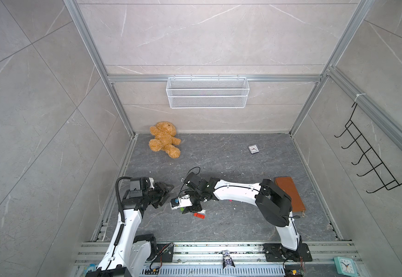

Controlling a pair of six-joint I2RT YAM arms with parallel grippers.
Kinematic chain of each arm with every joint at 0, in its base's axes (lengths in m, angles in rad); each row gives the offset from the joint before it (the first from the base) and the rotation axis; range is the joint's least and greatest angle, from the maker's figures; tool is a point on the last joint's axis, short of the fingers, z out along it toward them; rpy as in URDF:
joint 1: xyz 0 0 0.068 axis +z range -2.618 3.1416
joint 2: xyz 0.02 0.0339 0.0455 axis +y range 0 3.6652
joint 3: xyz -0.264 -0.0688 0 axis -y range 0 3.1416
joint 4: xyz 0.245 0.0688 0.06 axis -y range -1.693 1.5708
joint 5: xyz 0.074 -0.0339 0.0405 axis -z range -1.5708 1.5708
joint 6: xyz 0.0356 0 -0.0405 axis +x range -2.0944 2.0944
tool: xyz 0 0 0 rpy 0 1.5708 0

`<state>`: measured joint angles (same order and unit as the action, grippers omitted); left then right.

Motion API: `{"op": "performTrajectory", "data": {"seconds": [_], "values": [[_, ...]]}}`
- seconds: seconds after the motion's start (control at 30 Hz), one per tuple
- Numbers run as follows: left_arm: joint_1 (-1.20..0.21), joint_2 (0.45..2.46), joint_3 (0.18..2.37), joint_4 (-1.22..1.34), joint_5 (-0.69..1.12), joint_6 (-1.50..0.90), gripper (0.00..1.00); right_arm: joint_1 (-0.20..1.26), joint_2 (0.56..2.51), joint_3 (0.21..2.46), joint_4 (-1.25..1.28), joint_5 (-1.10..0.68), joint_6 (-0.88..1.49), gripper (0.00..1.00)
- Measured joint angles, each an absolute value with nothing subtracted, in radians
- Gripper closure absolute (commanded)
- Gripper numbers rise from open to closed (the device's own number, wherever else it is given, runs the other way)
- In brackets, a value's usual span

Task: Close the usb drive cover
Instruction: Pick up the cover from the center of the board.

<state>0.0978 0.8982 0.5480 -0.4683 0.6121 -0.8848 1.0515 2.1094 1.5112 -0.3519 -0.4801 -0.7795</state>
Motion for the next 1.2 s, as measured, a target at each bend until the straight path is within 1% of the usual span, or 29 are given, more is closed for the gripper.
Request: {"op": "performTrajectory", "data": {"seconds": [0.13, 0.3, 0.57, 0.9, 1.2], "values": [[0.143, 0.930, 0.561, -0.467, 0.638, -0.873, 0.45, 1.052, 2.150, 1.538, -0.352, -0.493, -0.788, 0.62], [0.162, 0.969, 0.563, -0.463, 0.667, -0.862, 0.45, 1.049, 2.185, 1.577, -0.361, -0.498, -0.798, 0.61], [0.168, 0.976, 0.557, -0.459, 0.691, -0.859, 0.45, 1.032, 2.192, 1.602, -0.390, -0.499, -0.804, 0.59], [0.175, 0.966, 0.514, -0.443, 0.692, -0.852, 0.45, 1.022, 2.268, 1.689, -0.496, -0.498, -0.842, 0.57], [0.178, 0.977, 0.512, -0.432, 0.706, -0.846, 0.46, 1.022, 2.313, 1.763, -0.577, -0.479, -0.854, 0.59]]}}
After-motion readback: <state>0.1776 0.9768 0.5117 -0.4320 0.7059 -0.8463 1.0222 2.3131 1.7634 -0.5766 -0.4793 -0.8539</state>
